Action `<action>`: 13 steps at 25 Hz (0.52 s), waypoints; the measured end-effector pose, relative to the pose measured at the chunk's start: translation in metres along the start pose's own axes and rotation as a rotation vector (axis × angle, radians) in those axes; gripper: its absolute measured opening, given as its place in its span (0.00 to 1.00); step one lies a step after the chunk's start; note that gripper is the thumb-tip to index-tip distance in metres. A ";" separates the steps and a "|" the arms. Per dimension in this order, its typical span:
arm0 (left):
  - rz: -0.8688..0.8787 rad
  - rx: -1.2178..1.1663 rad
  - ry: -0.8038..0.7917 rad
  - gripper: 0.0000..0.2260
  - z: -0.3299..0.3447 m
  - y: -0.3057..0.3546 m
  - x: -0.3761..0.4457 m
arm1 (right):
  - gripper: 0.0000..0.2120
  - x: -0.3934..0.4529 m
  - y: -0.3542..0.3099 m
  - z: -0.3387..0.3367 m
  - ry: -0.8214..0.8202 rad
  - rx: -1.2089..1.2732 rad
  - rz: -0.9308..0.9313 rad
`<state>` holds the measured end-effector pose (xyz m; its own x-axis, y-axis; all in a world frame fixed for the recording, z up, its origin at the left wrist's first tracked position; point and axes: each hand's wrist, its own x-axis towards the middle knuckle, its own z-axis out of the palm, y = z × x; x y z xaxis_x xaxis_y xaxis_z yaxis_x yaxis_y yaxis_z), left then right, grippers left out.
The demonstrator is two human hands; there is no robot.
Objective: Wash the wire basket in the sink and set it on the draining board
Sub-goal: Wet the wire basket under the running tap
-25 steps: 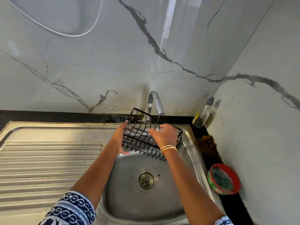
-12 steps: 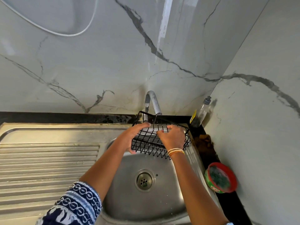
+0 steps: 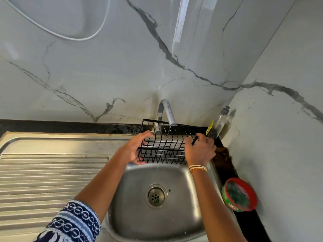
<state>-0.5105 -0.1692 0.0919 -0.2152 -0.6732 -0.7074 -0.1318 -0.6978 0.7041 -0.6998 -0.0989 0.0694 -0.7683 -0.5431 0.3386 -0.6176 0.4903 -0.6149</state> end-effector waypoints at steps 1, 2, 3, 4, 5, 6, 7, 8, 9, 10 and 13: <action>0.007 0.004 -0.021 0.24 0.003 0.002 -0.001 | 0.21 0.004 0.008 -0.001 -0.014 0.009 0.079; 0.017 0.010 -0.037 0.27 0.005 0.002 0.000 | 0.21 0.008 0.014 -0.002 -0.031 0.031 0.151; 0.027 0.021 -0.044 0.29 0.008 0.002 -0.001 | 0.22 0.011 0.019 -0.002 -0.049 0.082 0.222; 0.026 0.023 -0.054 0.28 0.011 0.003 -0.003 | 0.23 0.013 0.023 -0.002 -0.067 0.163 0.293; 0.015 0.016 -0.064 0.25 0.012 0.003 -0.004 | 0.22 0.016 0.026 -0.002 -0.090 0.256 0.350; 0.008 0.000 -0.068 0.25 0.011 0.002 -0.004 | 0.20 0.017 0.027 -0.003 -0.119 0.346 0.381; 0.001 -0.023 -0.086 0.29 0.007 0.001 -0.003 | 0.18 0.017 0.027 -0.004 -0.147 0.414 0.385; 0.003 -0.053 -0.106 0.37 0.001 -0.002 0.000 | 0.18 0.016 0.025 -0.006 -0.167 0.455 0.372; 0.000 -0.088 -0.110 0.45 -0.006 -0.006 0.005 | 0.17 0.015 0.022 -0.007 -0.177 0.483 0.351; -0.006 -0.143 -0.106 0.47 -0.013 -0.011 0.009 | 0.17 0.013 0.017 -0.008 -0.184 0.518 0.327; -0.008 -0.276 -0.044 0.21 -0.032 -0.023 0.025 | 0.17 0.004 -0.010 -0.004 -0.223 0.550 0.208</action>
<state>-0.4815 -0.1782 0.0559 -0.2573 -0.6602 -0.7056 0.1338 -0.7475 0.6506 -0.6973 -0.1029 0.0800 -0.7727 -0.6326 0.0521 -0.2367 0.2111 -0.9484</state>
